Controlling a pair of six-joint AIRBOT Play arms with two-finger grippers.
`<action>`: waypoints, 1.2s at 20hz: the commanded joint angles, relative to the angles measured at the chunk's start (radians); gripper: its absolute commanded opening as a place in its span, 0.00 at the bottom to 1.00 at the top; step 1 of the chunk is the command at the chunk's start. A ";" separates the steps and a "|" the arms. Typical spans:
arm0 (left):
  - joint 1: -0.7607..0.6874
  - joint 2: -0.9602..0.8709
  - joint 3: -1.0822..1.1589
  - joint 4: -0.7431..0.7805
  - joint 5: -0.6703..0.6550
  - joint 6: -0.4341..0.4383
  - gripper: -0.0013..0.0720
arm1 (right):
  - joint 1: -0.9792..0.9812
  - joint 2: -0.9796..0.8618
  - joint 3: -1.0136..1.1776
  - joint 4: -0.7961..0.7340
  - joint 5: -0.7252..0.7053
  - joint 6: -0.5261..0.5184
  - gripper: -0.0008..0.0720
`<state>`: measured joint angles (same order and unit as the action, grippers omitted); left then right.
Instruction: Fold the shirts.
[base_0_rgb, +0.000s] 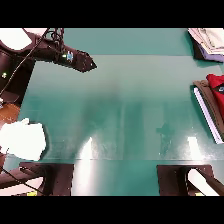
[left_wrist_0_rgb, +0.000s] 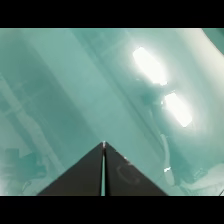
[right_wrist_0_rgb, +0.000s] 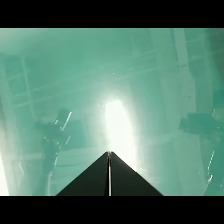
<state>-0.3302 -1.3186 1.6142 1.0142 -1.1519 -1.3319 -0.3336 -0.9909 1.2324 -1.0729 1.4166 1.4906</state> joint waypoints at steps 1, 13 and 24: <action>0.000 0.000 0.000 0.000 0.000 0.001 0.05 | 0.003 0.001 0.000 0.000 0.000 0.000 0.04; 0.000 0.000 0.000 0.000 0.023 0.001 0.05 | 0.003 0.001 0.000 0.000 0.034 0.000 0.04; 0.212 0.174 0.092 0.697 -0.592 -0.177 1.00 | 0.003 0.001 0.000 0.000 0.111 0.000 0.04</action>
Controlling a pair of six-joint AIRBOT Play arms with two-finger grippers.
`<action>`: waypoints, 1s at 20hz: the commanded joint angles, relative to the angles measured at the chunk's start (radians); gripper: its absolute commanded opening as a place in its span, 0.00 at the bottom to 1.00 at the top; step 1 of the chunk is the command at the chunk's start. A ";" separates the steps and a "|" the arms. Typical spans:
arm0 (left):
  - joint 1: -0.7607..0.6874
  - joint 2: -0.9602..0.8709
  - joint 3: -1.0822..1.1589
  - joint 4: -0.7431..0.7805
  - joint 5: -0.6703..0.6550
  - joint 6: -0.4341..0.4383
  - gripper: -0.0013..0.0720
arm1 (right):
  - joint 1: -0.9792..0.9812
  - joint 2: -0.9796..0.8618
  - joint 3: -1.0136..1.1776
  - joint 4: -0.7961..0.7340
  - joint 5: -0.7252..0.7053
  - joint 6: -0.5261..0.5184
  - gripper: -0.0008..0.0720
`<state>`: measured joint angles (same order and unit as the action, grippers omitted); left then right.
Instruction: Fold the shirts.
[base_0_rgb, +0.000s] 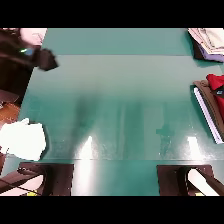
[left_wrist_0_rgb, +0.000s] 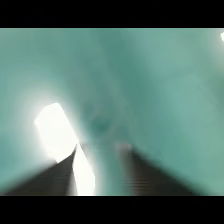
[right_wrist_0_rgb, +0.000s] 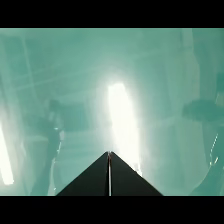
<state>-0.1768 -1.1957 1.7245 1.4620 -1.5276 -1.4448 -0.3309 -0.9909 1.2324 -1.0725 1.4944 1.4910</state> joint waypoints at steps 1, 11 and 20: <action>0.080 0.060 -0.056 0.282 -0.230 -0.070 0.99 | 0.001 0.001 0.000 0.000 0.036 0.000 0.04; 0.362 0.069 -0.702 0.379 -0.051 -0.104 0.99 | 0.001 0.001 0.000 0.000 0.050 -0.034 0.04; 0.375 0.068 -0.917 0.375 0.108 -0.161 0.78 | 0.001 0.001 0.000 0.001 0.041 -0.034 0.04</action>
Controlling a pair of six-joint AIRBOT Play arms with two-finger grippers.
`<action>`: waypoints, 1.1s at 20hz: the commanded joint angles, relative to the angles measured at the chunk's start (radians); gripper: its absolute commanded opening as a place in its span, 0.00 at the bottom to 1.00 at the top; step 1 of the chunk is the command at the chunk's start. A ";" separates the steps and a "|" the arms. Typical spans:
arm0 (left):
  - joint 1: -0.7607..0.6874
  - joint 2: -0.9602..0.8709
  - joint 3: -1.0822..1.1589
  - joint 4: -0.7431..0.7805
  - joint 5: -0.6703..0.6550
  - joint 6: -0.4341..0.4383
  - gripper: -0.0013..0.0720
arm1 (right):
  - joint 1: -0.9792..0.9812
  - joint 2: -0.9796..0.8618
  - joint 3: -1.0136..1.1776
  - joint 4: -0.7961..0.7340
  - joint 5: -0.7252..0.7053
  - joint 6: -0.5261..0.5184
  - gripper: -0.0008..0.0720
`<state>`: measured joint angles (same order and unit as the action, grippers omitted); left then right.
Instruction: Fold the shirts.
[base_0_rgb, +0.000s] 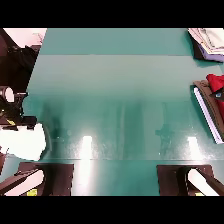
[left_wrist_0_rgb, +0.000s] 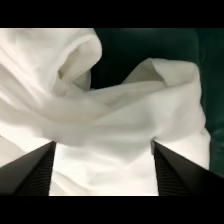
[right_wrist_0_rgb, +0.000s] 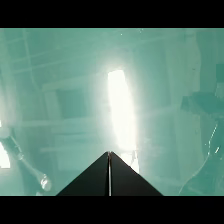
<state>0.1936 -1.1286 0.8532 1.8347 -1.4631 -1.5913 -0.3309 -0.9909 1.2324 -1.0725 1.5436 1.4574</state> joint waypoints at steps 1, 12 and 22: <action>0.004 0.000 -0.046 0.002 0.043 -0.013 0.35 | 0.001 0.001 0.000 0.001 -0.010 0.000 0.04; -0.312 0.084 0.670 -0.209 0.109 0.177 0.05 | 0.001 0.002 0.004 0.187 -0.132 -0.001 0.04; -0.733 0.022 1.075 -0.706 0.298 0.396 0.05 | 0.001 0.001 0.301 0.233 -0.217 -0.001 0.04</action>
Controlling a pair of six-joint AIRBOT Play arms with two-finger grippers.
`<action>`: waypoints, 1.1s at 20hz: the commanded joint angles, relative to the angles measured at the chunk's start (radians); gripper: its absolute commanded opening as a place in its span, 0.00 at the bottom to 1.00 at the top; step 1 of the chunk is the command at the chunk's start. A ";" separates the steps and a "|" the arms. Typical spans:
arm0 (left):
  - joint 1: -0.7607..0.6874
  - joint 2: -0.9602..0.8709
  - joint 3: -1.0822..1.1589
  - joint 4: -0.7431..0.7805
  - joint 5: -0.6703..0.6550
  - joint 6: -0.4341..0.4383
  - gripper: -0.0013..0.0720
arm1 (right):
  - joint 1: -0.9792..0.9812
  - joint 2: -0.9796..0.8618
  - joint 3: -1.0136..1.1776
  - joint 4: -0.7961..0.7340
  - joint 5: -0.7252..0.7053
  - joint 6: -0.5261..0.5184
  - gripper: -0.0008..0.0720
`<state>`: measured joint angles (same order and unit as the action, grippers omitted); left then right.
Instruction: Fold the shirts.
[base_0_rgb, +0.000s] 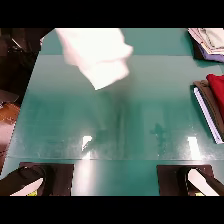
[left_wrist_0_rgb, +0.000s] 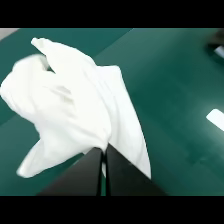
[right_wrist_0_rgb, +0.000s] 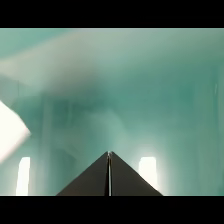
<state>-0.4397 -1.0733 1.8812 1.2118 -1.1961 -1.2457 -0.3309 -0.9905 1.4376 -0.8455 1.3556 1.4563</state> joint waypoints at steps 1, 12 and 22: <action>-0.115 -0.066 0.047 -0.083 0.018 0.054 0.05 | 0.001 0.000 0.128 0.006 -0.029 0.000 0.04; -0.013 -0.431 0.046 0.204 -0.054 -0.113 0.60 | 0.000 0.000 0.188 0.005 0.006 0.000 0.04; 0.466 -0.266 -0.455 0.040 -0.321 -0.136 0.60 | 0.001 0.000 0.188 0.004 0.010 0.000 0.04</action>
<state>-0.0887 -1.4143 1.6588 1.3239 -1.5116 -1.3987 -0.3305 -0.9901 1.6245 -0.8413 1.3643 1.4567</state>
